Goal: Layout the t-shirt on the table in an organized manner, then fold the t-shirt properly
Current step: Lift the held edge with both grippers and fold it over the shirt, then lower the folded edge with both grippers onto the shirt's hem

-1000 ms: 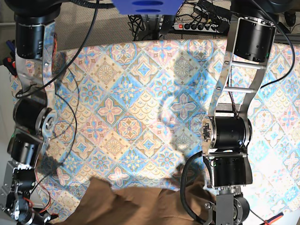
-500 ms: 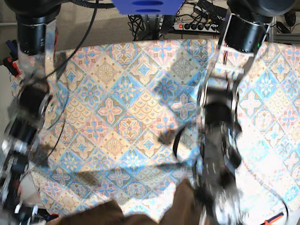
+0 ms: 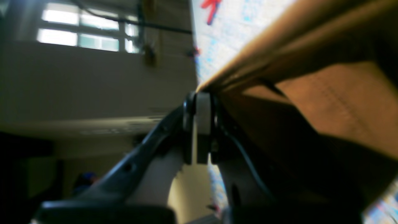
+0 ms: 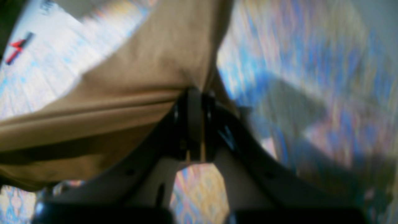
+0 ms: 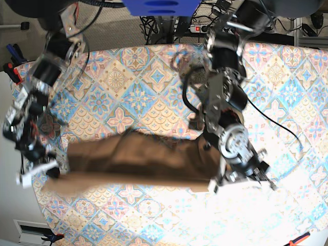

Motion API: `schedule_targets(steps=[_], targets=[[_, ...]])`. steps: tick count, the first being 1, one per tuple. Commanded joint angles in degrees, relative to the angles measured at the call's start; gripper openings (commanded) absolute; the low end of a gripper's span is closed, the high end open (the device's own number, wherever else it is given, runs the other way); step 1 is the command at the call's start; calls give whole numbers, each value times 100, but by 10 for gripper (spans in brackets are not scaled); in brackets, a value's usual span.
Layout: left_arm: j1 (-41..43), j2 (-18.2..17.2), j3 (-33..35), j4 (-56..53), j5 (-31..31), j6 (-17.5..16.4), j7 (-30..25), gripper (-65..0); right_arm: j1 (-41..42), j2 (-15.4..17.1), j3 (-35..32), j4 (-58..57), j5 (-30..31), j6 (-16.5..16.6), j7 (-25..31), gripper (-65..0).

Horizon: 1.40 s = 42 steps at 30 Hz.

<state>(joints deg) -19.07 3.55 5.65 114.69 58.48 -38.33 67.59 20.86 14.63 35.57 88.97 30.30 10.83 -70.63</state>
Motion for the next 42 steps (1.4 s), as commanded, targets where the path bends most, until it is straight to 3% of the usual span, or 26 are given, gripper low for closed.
schedule_targets(steps=[1,3,7,12,15,22,32,36,42], targets=[[65,27,2,87,240,57,102,-650,318,211,131,382,262,29,492,-650],[399,115,11,87,240,66,-56,-650,46,211,289,646,446,29,492,-650],[927,545,-209,95,495,347,-1137,-650,-341,211,474,1270,719,29,492,-650],[1340,545,-350,95,548,1411,-2948,-650,-666,211,711,1780,1123,29,492,-650],[1340,545,-358,95,117,1815,-3291,-650,-869,211,728,1798,1238,29,483,-650],[549,545,-675,95,-1202,1947,-3238,-650,-860,211,711,1798,1238,20,483,-650],[-919,545,-209,131,-1281,1956,-2113,-650,309,317,685,1798,1229,11,439,-650],[-1245,545,20,131,-1281,1991,-2060,-650,679,502,614,1824,1229,11,500,-650],[-2361,545,28,131,-1281,2000,-1805,-650,1268,502,377,2167,1229,20,509,-650]])
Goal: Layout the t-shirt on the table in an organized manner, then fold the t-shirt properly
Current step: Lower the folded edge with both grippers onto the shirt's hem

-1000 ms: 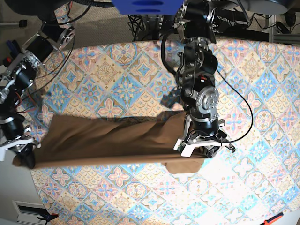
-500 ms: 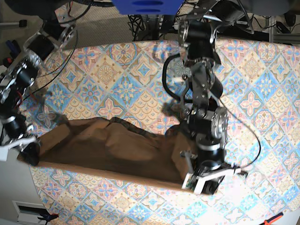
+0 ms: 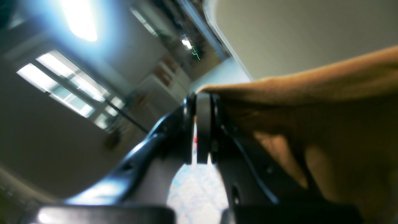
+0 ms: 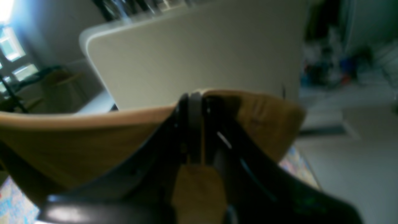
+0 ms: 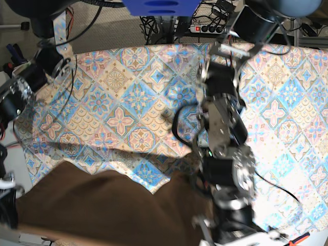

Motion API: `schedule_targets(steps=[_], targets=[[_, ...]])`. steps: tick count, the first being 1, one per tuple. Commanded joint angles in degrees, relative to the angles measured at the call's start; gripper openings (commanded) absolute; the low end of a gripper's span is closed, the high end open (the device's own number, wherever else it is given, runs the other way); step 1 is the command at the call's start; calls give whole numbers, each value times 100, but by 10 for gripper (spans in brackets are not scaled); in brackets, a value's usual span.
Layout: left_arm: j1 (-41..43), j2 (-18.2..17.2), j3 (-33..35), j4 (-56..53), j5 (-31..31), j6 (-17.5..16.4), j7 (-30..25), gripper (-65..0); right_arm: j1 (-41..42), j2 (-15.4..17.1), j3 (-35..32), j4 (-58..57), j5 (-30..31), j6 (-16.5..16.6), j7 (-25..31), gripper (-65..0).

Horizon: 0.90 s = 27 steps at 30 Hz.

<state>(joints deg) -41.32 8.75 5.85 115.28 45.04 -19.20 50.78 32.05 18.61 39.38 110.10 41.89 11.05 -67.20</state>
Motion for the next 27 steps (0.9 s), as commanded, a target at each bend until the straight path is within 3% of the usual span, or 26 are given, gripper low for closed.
schedule_targets(steps=[1,7,10,12,19,27], targets=[[-382,25,9,72,63,87,113,-650,254,104,-91,53,70,-2,201,-650],[-1428,25,-35,72,-455,78,2091,-650,896,104,-461,36,62,-107,122,-650],[-1534,25,-35,72,-614,78,2627,-650,1212,104,-742,18,35,-538,61,-650],[-1604,25,-35,72,-622,52,2922,-650,1511,104,-988,-43,-211,-555,43,-650],[-2070,25,35,72,-640,34,2922,-650,1907,69,-1639,-465,-1301,-555,-221,-650],[-1428,25,440,72,-578,34,2922,-650,1872,60,-1603,-70,-1406,-555,-142,-650]])
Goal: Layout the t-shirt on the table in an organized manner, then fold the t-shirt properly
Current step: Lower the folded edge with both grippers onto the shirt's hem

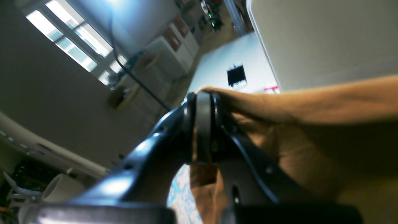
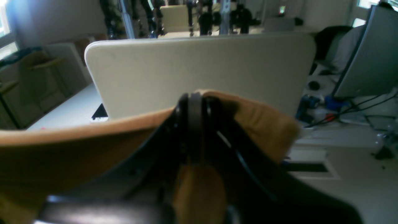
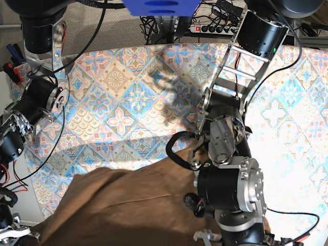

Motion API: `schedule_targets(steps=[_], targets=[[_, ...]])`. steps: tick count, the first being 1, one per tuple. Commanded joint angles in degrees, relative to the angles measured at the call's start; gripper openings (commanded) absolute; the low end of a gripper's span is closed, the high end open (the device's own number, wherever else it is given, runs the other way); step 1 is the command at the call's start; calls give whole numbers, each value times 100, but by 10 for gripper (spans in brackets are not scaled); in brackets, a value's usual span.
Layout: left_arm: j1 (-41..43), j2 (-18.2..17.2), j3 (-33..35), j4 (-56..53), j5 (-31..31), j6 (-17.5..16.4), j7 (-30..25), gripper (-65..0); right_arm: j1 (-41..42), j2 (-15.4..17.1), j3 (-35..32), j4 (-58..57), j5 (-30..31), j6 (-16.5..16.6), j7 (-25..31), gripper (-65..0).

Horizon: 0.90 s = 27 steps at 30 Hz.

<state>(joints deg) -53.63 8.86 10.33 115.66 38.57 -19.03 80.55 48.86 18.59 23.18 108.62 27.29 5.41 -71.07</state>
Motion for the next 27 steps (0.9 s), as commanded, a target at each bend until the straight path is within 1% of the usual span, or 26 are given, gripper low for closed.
schedule_targets(steps=[1,4,6,8,11,14,15,16,17,19,20,21,23,25,27], targets=[[-110,14,0,34,69,17,-55,-650,182,62,16,158,54,8,280,-650],[154,14,35,52,69,17,-55,-650,24,62,25,228,62,8,403,-650],[294,14,35,87,69,17,-55,-650,-451,62,86,246,62,0,588,-650],[462,14,35,96,69,17,-55,-650,-864,53,324,307,80,0,843,-650],[629,14,35,96,60,17,-55,-650,-1040,-123,552,325,555,0,905,-650],[629,14,-88,105,60,8,-55,-650,-1260,-96,746,316,985,0,913,-650],[576,14,-184,105,60,-1,-55,-650,-1269,-79,772,316,1038,-9,896,-650],[462,14,-281,105,42,-97,-55,-650,-1277,-35,763,316,1047,-27,799,-650],[347,14,-404,105,25,-282,-55,-650,-1260,9,763,316,1065,-106,650,-650],[119,14,-765,96,16,-845,-55,-650,-1145,115,737,316,1082,-422,272,-650],[40,14,-984,96,16,-1073,-55,-650,-1102,132,737,316,1135,-510,149,-650],[4,14,-1169,96,25,-1205,-55,-650,-1084,141,737,325,1214,-563,69,-650],[-22,14,-1389,96,25,-1407,-55,-650,-1093,211,772,334,1434,-563,34,-650],[119,14,-1371,96,33,-1513,-55,-650,-1128,396,772,343,1741,-589,-18,-650],[365,14,-1398,96,25,-1557,-55,-650,-1207,422,781,360,2111,-739,-10,-650]])
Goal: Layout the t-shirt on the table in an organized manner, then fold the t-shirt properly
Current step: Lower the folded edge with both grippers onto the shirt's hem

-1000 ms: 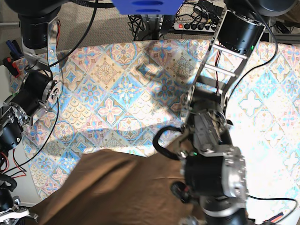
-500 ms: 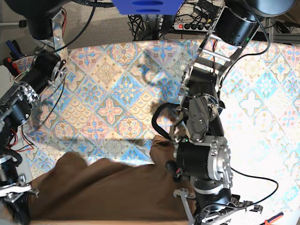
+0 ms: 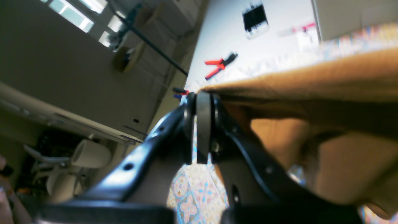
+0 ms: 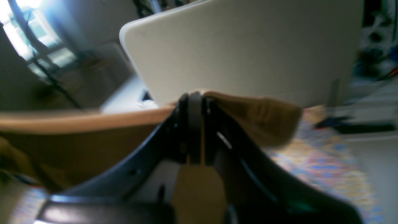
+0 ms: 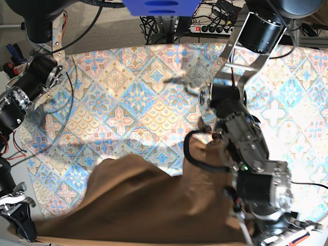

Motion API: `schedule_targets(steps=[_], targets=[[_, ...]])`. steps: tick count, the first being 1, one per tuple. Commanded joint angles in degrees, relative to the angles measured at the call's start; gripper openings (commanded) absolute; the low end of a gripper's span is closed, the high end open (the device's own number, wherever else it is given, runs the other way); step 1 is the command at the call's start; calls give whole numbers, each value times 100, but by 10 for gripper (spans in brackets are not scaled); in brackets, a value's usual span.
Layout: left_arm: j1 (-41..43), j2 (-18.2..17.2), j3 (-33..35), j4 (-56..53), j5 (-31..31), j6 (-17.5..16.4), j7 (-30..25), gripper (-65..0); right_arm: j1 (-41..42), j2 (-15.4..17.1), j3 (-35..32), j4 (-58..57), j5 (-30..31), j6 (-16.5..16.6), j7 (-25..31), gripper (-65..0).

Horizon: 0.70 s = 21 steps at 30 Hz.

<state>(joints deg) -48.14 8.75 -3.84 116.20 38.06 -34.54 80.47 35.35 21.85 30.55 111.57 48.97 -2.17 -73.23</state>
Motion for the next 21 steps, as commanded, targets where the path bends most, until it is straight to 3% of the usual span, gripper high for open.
schedule_targets(steps=[1,10,15,21], targets=[[10,25,10,41,93,-5,-47,-650,56,149,62,83,101,-86,233,-650],[1355,25,45,50,75,4,-1739,-650,-278,870,440,100,1507,-833,242,-650],[1592,25,54,50,66,4,-2170,-650,-278,906,616,100,1657,-833,242,-650],[1513,25,45,41,-48,22,-2196,-650,-252,906,598,83,1586,-833,242,-650]])
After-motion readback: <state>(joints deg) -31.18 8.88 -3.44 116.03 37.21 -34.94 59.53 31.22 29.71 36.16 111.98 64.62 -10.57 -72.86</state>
